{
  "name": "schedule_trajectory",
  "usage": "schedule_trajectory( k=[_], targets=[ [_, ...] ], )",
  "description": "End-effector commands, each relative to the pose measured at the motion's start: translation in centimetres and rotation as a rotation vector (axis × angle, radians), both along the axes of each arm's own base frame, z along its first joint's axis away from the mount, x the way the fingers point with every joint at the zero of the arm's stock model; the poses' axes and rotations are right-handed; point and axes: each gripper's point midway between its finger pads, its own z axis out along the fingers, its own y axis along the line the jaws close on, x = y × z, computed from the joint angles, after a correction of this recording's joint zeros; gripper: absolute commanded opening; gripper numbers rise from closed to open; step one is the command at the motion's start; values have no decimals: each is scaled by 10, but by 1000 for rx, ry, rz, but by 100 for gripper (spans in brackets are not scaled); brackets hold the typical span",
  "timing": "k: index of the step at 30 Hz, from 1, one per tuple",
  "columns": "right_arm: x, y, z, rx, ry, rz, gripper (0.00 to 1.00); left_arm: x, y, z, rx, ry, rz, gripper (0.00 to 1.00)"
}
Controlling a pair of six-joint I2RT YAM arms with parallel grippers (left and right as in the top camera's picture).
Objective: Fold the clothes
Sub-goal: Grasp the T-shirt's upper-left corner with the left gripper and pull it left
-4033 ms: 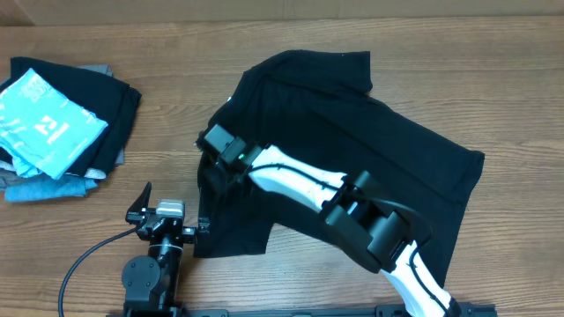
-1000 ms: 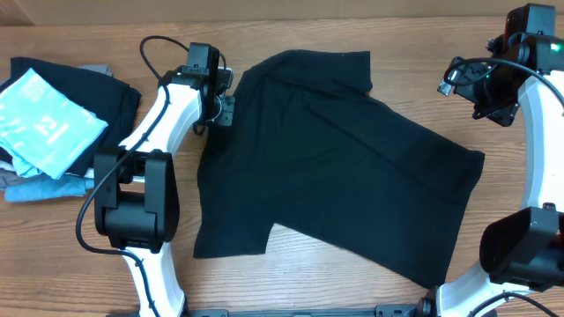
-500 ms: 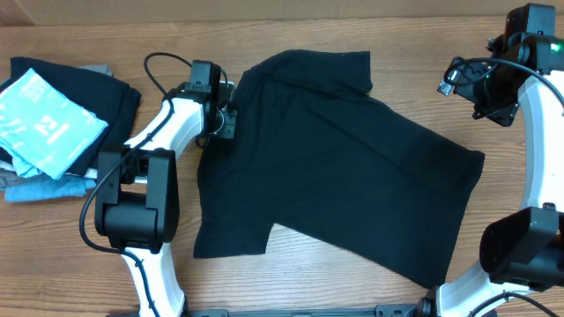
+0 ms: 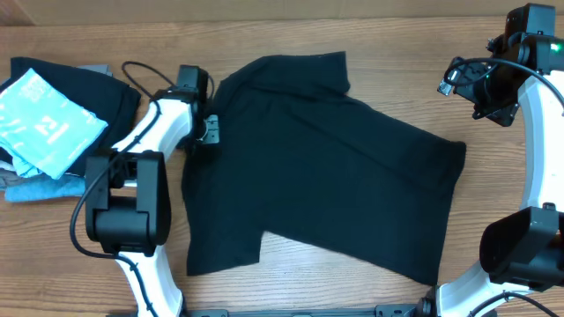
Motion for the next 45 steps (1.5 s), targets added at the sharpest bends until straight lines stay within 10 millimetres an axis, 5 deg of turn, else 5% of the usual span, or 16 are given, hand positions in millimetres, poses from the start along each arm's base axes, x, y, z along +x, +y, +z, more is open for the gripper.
schedule_trajectory(
  k=[1, 17, 28, 31, 36, 39, 41, 44, 45],
  targets=[
    [1, 0, 2, 4, -7, 0, 100, -42, 40, -29, 66, 151, 167, 4],
    [1, 0, 2, 4, -7, 0, 100, -104, 63, -38, 78, 348, 332, 4],
    [1, 0, 2, 4, -7, 0, 100, -108, 62, -31, 80, 370, 323, 4],
    [1, 0, 2, 4, -7, 0, 100, -81, 63, -5, 66, 273, 322, 4],
    [1, 0, 2, 4, -7, 0, 100, -7, 51, 116, 3, -79, 208, 8],
    [1, 0, 2, 4, -7, 0, 100, 24, 21, 193, -107, -283, 64, 27],
    [1, 0, 2, 5, -7, 0, 100, 30, -4, 227, -201, -363, -37, 45],
    [1, 0, 2, 4, -7, 0, 100, 28, -19, 235, -252, -374, -78, 95],
    [1, 0, 2, 5, -7, 0, 100, 26, -19, 233, -250, -363, -77, 100]
  ],
)
